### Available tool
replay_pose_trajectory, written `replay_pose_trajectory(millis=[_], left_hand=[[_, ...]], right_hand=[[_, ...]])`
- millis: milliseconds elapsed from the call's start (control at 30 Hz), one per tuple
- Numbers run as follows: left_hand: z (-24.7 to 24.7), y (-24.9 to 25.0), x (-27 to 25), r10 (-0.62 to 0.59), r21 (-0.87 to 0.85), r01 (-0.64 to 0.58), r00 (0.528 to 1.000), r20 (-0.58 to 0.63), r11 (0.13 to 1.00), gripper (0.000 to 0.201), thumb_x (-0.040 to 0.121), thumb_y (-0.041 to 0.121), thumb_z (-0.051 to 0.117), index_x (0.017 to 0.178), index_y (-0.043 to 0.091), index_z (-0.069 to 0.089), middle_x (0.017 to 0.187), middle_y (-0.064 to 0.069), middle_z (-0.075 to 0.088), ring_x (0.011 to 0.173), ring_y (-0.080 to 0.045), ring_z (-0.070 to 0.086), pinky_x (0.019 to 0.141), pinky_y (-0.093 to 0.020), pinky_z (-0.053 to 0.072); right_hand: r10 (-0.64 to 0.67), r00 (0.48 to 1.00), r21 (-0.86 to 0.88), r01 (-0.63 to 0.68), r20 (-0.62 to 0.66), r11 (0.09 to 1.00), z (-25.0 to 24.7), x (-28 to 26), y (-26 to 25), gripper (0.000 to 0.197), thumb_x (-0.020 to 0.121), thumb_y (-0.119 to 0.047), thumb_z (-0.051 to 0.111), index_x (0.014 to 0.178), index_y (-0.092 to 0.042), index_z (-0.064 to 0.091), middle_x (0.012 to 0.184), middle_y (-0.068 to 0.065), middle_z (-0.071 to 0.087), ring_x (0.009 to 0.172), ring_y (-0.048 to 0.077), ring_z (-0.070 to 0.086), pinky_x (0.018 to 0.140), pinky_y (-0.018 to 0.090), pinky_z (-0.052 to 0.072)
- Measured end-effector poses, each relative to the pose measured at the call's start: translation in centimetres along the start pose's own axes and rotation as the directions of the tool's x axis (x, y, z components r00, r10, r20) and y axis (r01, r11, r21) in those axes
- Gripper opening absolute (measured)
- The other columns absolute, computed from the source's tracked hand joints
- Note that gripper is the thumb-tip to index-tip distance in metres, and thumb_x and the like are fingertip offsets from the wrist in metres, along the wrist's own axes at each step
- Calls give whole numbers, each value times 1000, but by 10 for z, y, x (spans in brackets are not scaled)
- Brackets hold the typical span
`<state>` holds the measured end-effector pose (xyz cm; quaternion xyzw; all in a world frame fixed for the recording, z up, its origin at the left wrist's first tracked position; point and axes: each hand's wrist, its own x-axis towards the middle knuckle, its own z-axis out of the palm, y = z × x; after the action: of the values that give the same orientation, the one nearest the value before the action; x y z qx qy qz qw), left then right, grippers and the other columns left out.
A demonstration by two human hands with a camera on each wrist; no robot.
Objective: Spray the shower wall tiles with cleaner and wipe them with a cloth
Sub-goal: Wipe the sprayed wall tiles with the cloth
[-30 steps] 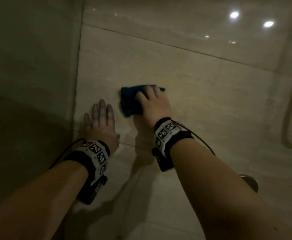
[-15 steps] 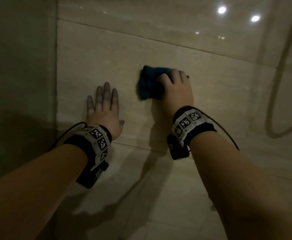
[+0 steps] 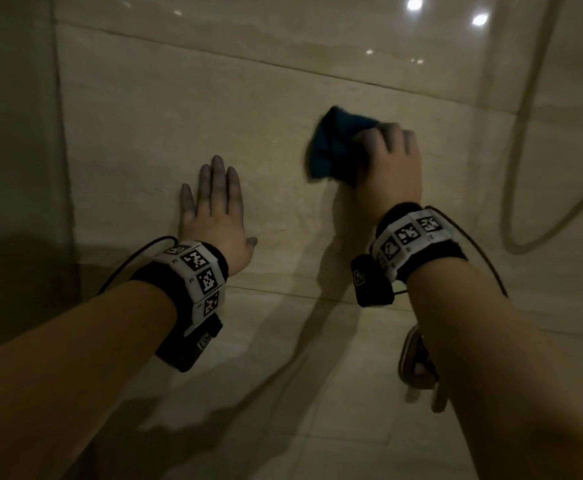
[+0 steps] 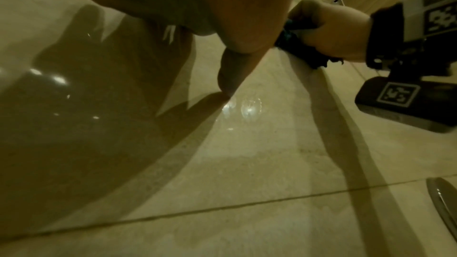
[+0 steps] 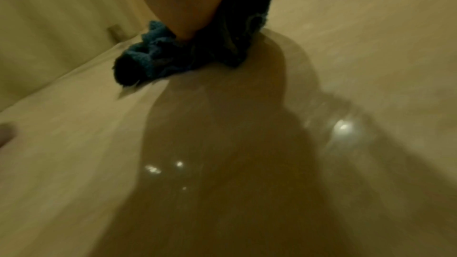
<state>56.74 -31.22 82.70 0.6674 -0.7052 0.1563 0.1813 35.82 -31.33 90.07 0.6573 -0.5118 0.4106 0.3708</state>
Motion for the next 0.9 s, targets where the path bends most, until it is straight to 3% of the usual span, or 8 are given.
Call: replay_pose_trajectory(millis=[167, 333, 500, 600, 667, 700, 767, 900], left_hand=[[1, -2, -1, -4, 17, 4, 1000, 21, 1000, 100, 91, 53, 41, 142, 5, -31, 148, -15, -40, 142, -31, -27, 116, -52, -6], [-1, 0, -5, 3, -71, -5, 1000, -20, 997, 97, 91, 53, 42, 146, 9, -25, 151, -13, -36, 144, -31, -23, 117, -52, -5], [-9, 15, -12, 181, -217, -198, 979, -94, 956, 76, 93, 53, 37, 151, 24, -3, 158, -2, -21, 147, -27, -13, 121, -44, 0], [-21, 19, -11, 184, -485, -255, 964, -190, 837, 59, 92, 53, 41, 145, 27, 34, 157, 0, 19, 144, -25, 20, 117, -42, 23], [-36, 22, -13, 153, -666, -267, 962, -225, 697, 50, 92, 51, 43, 131, 22, 52, 138, 0, 49, 125, -21, 47, 104, -35, 40], [-43, 25, -15, 149, -738, -261, 965, -216, 623, 45, 93, 47, 44, 128, 19, 55, 127, 2, 56, 114, -16, 53, 96, -29, 43], [-55, 30, -21, 163, -798, -249, 968, -190, 549, 38, 95, 38, 47, 125, 17, 56, 109, 7, 56, 98, -7, 52, 83, -20, 39], [-61, 36, -27, 209, -823, -253, 963, -168, 509, 33, 94, 37, 49, 118, 17, 60, 99, 5, 56, 91, -9, 51, 76, -19, 37]], right_hand=[[142, 987, 50, -138, -75, 989, 3, -20, 16, 32, 86, -9, 53, 117, -8, 58, 124, 21, 52, 117, 39, 44, 100, 42, 36], [186, 983, 94, -184, -5, 978, 5, -55, 15, 29, 86, -4, 51, 114, -5, 59, 121, 20, 52, 114, 38, 44, 97, 39, 36], [142, 989, 130, -136, -35, 982, -8, -51, 10, 28, 86, -5, 52, 113, -4, 60, 118, 20, 53, 110, 38, 44, 91, 40, 40], [7, 997, 97, 1, -77, 995, -12, -56, 6, 28, 81, -11, 51, 106, -4, 62, 108, 23, 58, 103, 30, 40, 81, 41, 46], [-80, 992, 69, 86, -95, 994, -11, -63, 5, 27, 78, -11, 51, 104, -6, 59, 104, 22, 60, 98, 27, 38, 78, 38, 46], [-116, 988, 59, 122, -99, 991, -11, -67, 5, 28, 76, -10, 53, 104, -9, 55, 104, 21, 61, 97, 27, 39, 78, 38, 45], [-176, 980, 51, 182, -97, 982, -13, -76, 2, 30, 74, -7, 59, 103, -11, 52, 104, 20, 63, 98, 27, 42, 80, 37, 44], [-200, 976, 75, 207, -92, 975, -25, -87, -7, 23, 74, -8, 59, 97, -7, 57, 100, 20, 65, 95, 26, 44, 79, 32, 38]])
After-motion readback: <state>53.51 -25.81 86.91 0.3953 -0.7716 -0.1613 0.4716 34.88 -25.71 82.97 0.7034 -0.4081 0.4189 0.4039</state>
